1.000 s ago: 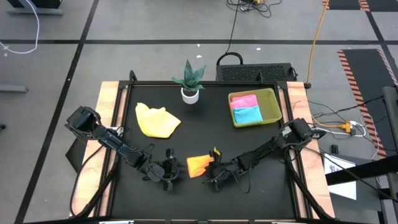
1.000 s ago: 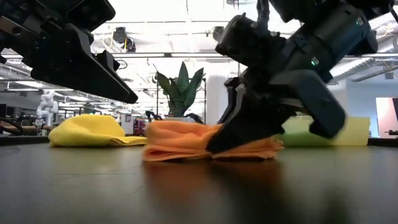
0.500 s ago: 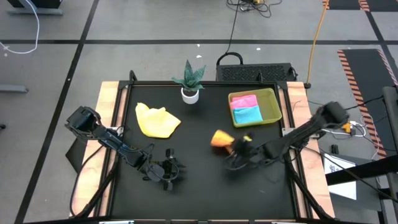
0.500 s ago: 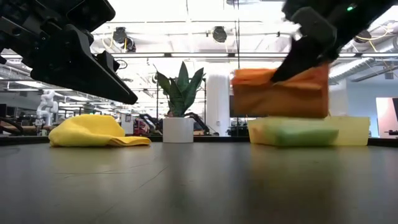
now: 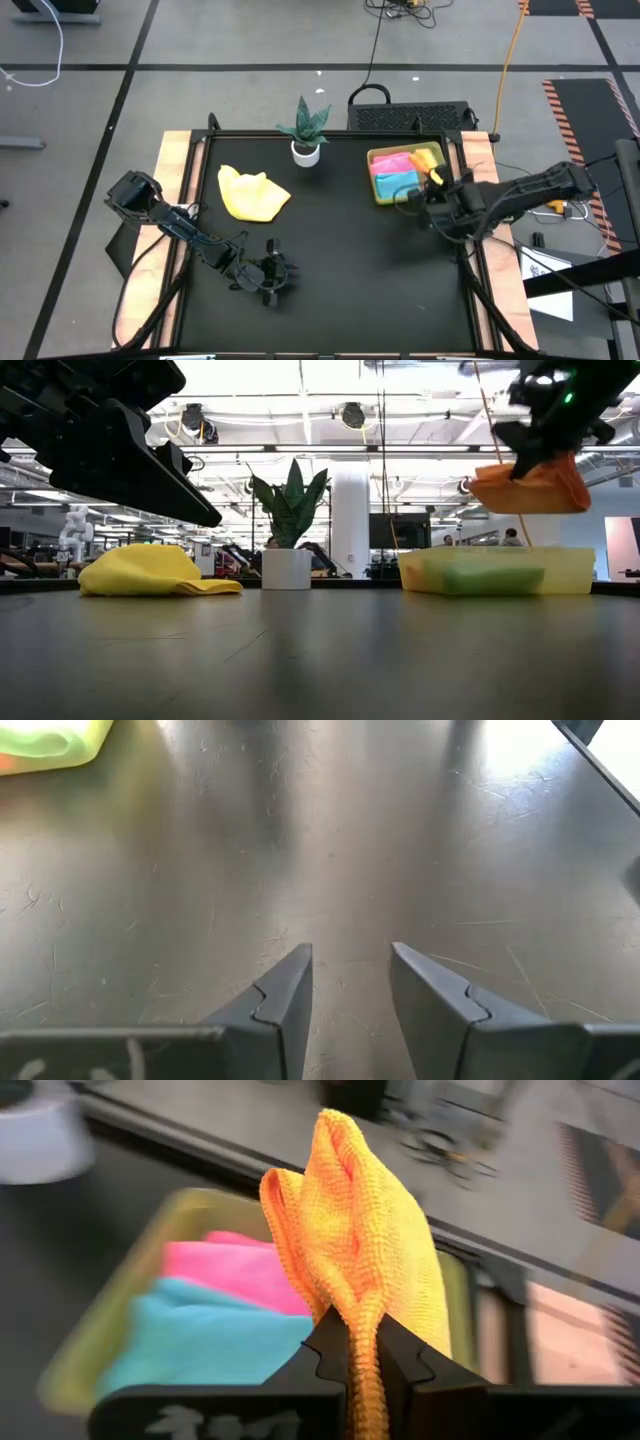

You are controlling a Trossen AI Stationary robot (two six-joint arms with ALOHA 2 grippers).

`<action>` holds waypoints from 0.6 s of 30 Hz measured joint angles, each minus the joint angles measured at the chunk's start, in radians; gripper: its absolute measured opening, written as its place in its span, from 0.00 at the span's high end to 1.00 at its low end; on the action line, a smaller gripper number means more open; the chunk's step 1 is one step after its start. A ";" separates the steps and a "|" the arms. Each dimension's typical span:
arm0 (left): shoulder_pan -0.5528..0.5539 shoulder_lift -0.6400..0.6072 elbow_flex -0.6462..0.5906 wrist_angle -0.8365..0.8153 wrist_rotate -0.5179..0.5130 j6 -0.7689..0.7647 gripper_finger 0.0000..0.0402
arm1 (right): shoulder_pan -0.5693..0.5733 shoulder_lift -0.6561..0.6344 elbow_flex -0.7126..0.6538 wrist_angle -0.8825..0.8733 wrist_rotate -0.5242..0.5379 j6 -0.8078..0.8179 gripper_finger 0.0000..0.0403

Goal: Fold microfiber towels
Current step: Put the folded orange microfiber cloth into the yellow bin

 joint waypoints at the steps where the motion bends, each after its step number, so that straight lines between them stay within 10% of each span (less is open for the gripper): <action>1: 0.000 0.000 0.000 0.000 0.000 0.000 0.67 | -0.047 0.002 -0.008 -0.010 0.000 -0.001 0.99; 18: 0.000 0.000 0.000 0.007 0.000 0.000 0.67 | -0.782 0.027 -0.391 0.889 -0.297 -0.689 0.98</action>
